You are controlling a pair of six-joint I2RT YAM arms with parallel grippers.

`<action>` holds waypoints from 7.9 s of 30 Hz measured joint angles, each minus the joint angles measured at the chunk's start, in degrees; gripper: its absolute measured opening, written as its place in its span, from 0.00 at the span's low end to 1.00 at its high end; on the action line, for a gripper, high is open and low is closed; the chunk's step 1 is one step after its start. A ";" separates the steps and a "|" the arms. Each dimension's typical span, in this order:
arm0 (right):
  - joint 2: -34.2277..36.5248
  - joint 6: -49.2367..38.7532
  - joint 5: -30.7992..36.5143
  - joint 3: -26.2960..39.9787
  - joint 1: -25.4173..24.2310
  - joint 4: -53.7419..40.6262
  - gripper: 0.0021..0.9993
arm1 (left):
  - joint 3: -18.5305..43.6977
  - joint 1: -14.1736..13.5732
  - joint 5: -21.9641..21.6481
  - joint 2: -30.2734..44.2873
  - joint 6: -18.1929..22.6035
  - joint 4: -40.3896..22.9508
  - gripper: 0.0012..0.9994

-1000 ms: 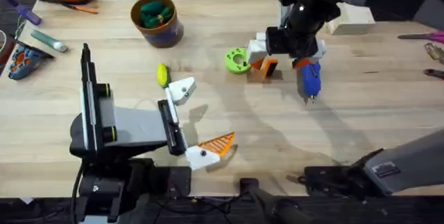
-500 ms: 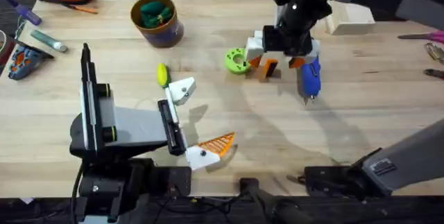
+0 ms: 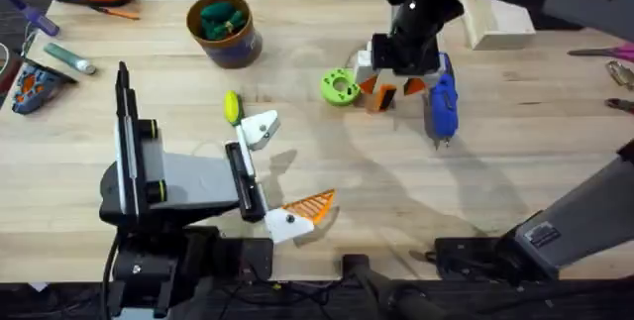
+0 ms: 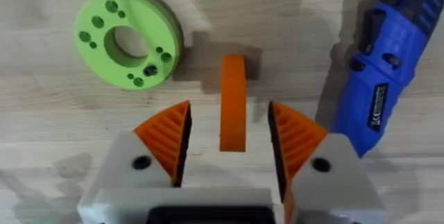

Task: Pick up the gripper from the table and insert it into the empty holder that is missing its gripper. Then pick up a screw, insert it into the mounting hole, and use the screwdriver to tighten it. Finally, clean up the table by picking up the vegetable and placing it into the bucket.

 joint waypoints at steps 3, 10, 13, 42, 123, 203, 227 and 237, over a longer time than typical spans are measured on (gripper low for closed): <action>0.00 -0.04 0.00 0.57 0.02 -0.10 0.63 | 0.00 0.00 0.00 -0.02 0.00 0.00 0.99; 0.00 -0.04 0.00 0.57 0.13 -1.09 0.58 | 0.00 0.00 -0.01 -0.02 0.02 0.00 0.99; 0.11 -0.06 0.00 0.57 0.20 -1.10 0.54 | 0.00 0.00 -0.01 -0.02 0.02 0.00 0.99; 0.59 -0.08 0.00 0.57 0.46 -1.03 0.24 | 0.00 0.00 0.00 -0.02 0.02 0.00 0.99; -44.46 2.03 -72.06 -56.25 -13.92 70.64 0.01 | 0.00 0.00 0.00 -0.02 0.00 0.00 0.99; -16.82 31.28 -83.01 -59.84 -6.93 120.41 0.01 | 0.00 0.00 0.00 -0.02 0.00 0.00 0.99; -15.16 32.15 -82.08 -57.66 -3.37 120.39 0.01 | 0.00 0.00 -0.01 0.00 0.02 0.00 0.99; -15.15 32.37 -80.46 -57.62 -2.84 120.39 0.01 | 0.00 0.00 0.00 -0.02 0.00 0.00 0.99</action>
